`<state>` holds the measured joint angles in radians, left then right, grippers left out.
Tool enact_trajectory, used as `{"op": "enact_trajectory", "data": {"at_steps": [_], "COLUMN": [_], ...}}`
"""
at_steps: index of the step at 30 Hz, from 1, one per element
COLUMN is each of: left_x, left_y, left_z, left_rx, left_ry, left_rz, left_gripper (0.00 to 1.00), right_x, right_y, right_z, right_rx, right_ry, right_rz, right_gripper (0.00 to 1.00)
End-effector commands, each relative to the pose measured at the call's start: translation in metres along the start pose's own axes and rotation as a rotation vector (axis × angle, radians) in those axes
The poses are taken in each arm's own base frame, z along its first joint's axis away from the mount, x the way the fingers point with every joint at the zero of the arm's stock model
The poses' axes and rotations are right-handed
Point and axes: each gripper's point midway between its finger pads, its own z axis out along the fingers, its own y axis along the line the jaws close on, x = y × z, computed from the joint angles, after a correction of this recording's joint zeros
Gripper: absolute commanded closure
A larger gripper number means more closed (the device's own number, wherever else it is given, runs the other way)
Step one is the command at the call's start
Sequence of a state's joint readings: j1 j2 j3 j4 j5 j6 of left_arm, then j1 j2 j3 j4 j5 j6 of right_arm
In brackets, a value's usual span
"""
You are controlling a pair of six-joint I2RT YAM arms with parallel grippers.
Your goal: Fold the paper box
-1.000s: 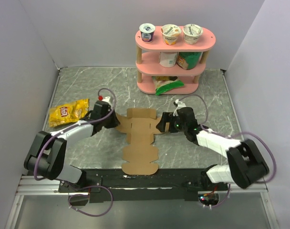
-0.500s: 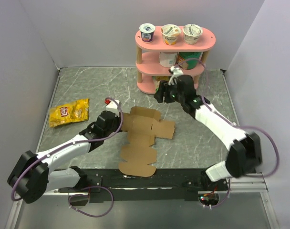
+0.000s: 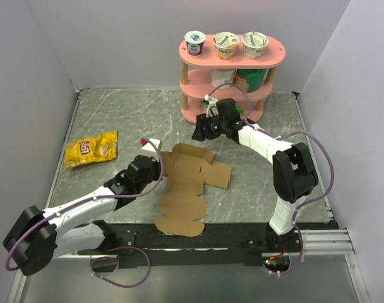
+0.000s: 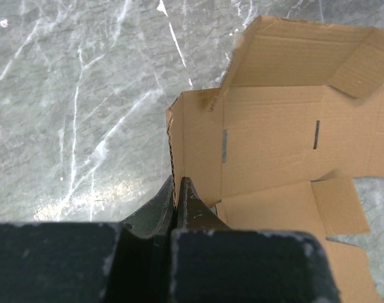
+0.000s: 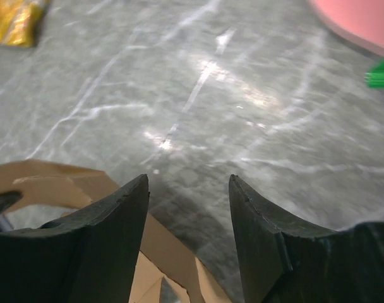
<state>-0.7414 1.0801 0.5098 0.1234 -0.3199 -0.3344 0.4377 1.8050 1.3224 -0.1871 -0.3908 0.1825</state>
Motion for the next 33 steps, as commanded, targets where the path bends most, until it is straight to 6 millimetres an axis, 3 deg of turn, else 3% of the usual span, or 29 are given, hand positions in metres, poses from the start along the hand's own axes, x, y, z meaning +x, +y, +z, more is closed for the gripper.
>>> {"op": "enact_trajectory", "data": {"at_steps": [1,3,7,10,16,24,33], "left_x": [-0.016,-0.019,-0.017,-0.017,-0.021,-0.019,-0.021], "left_y": [0.002,0.001,0.001,0.001,-0.001,0.002,-0.006], "left_z": [-0.004,-0.005,-0.008,-0.01,-0.018,-0.023,-0.024], "left_rx": [-0.015,-0.007,0.001,0.01,0.041,0.049,0.095], "left_ry": [-0.087,-0.106,-0.12,-0.136,-0.182,-0.229,-0.25], "left_rz": [-0.008,-0.008,-0.009,-0.009,-0.019,-0.037,-0.029], "left_gripper": [0.99,0.99,0.99,0.99,0.99,0.99,0.99], "right_x": [0.005,0.017,0.046,0.055,0.068,0.085,0.098], "right_y": [0.035,0.046,0.052,0.055,0.058,0.084,0.1], "right_z": [-0.012,-0.016,-0.023,-0.03,-0.03,-0.05,-0.063], "right_rx": [-0.211,-0.293,-0.361,-0.385,-0.419,-0.559,-0.665], "right_ry": [-0.034,-0.02,0.034,0.021,0.047,0.048,0.073], "right_rz": [-0.092,-0.118,-0.147,-0.156,-0.156,-0.168,-0.13], "right_gripper": [0.39,0.39,0.39,0.38,0.35,0.3,0.27]}}
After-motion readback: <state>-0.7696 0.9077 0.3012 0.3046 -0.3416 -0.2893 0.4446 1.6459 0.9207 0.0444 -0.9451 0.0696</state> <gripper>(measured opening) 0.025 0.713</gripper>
